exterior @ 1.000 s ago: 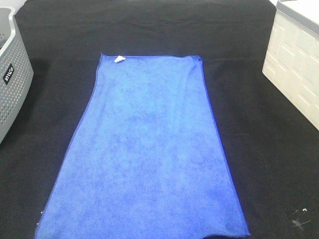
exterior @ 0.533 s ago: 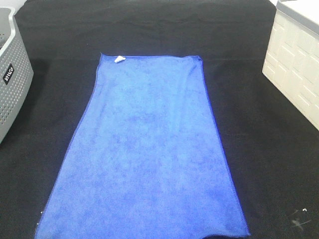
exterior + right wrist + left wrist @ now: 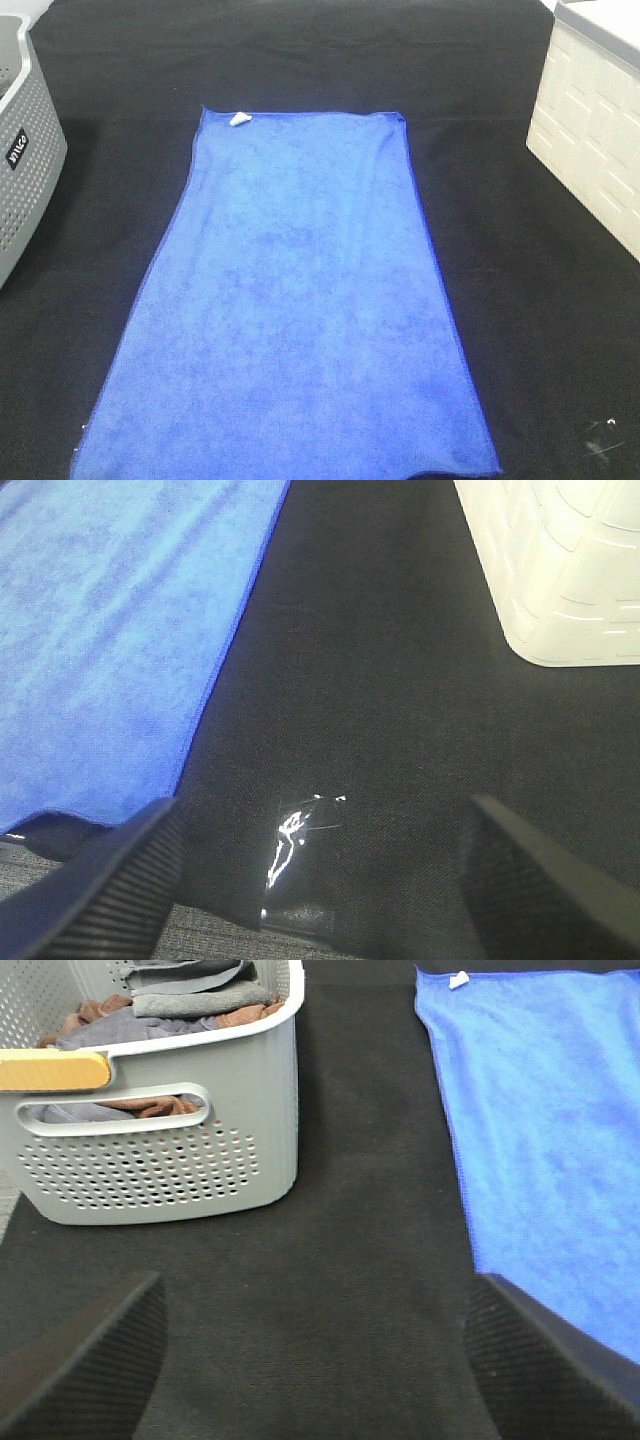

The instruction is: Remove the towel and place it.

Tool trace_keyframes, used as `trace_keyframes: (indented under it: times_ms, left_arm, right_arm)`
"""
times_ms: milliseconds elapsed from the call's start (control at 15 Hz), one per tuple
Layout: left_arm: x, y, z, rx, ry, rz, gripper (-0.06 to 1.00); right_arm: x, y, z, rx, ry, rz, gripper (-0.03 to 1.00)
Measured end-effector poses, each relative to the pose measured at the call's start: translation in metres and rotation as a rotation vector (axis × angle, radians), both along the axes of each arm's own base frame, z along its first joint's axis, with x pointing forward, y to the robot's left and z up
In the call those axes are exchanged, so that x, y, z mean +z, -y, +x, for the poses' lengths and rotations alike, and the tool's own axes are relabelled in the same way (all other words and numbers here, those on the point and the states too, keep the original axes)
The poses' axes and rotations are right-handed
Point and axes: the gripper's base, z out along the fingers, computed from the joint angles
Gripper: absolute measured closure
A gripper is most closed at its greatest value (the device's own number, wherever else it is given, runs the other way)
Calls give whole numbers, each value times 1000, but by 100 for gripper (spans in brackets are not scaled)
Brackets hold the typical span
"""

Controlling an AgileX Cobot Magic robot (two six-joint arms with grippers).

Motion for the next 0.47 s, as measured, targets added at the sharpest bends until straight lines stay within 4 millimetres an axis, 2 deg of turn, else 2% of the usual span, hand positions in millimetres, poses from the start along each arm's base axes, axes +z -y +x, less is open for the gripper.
trace_keyframes:
  times_ms: [467]
  left_arm:
    - [0, 1, 0, 39, 1, -11, 18]
  right_arm:
    - [0, 0, 0, 0, 0, 0, 23]
